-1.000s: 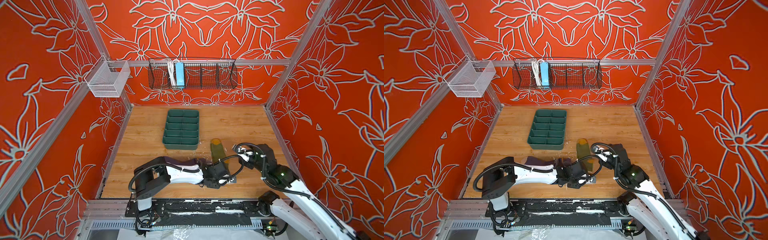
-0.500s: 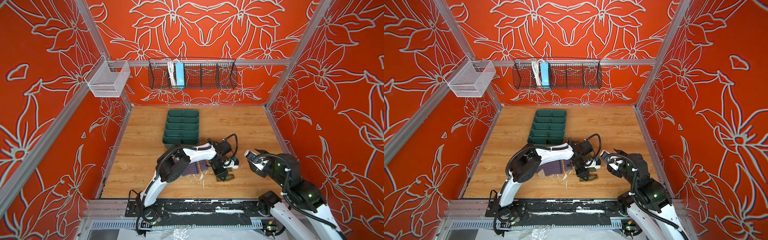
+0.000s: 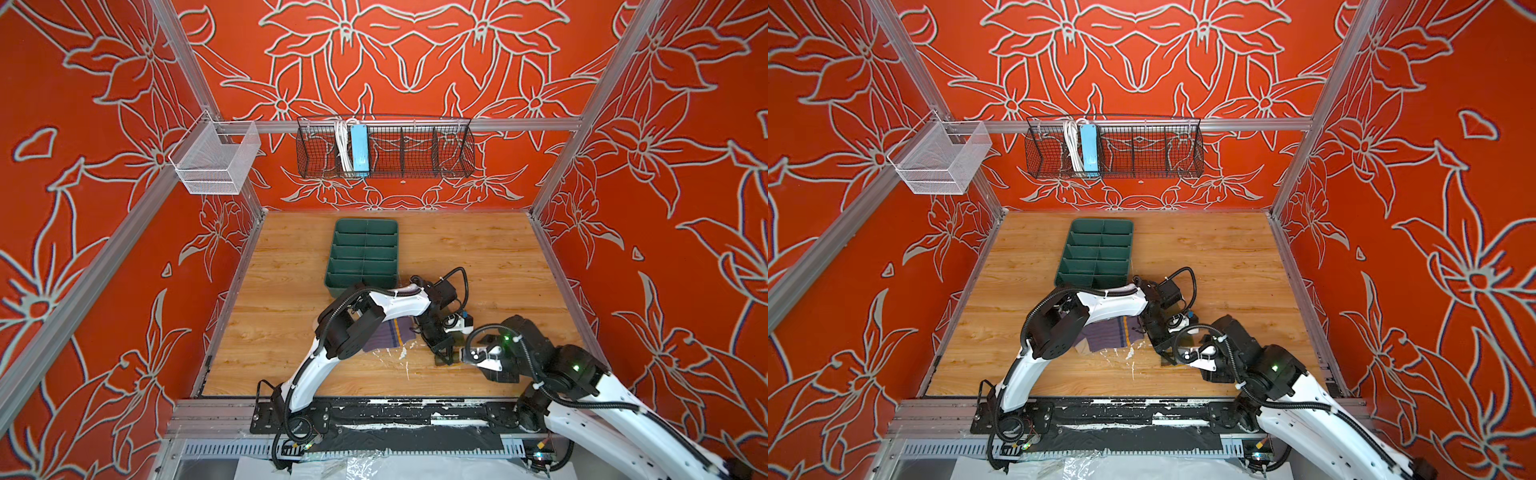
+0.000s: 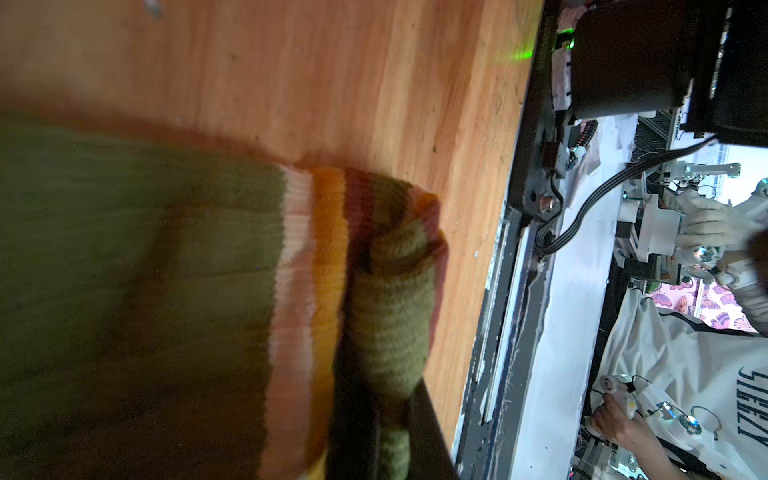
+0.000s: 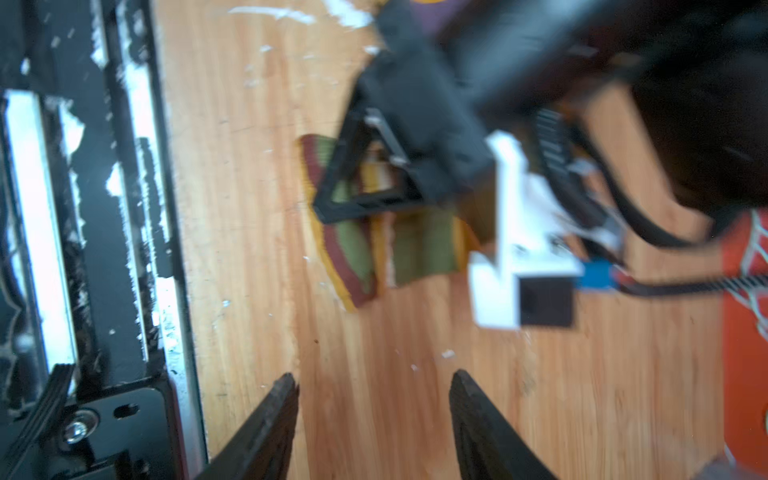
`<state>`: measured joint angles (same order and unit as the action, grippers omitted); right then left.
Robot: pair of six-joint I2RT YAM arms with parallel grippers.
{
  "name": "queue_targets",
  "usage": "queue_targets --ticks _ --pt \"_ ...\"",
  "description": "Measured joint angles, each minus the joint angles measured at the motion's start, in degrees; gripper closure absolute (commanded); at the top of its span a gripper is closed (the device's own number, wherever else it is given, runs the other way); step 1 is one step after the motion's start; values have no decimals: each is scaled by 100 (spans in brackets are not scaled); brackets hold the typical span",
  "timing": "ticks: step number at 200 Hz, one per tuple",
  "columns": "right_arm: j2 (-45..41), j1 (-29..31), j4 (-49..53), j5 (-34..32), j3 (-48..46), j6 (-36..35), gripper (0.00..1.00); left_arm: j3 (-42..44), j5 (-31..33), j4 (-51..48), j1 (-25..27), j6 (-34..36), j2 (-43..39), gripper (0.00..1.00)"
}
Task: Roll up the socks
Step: 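Grasp the roll with the right gripper while the left gripper releases and withdraws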
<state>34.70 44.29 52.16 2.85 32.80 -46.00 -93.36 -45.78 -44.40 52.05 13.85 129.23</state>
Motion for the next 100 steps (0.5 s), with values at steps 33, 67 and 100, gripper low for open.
queue_targets --ticks 33,67,100 --pt "721 496 -667 -391 -426 -7 39 -39 -105 -11 -15 -44 59 100" --pt "1473 520 -1377 -623 -525 -74 39 -39 -149 -11 -28 -46 72 100" --pt "2210 522 -2006 -695 -557 -164 45 -39 -168 -11 -31 -46 81 100"
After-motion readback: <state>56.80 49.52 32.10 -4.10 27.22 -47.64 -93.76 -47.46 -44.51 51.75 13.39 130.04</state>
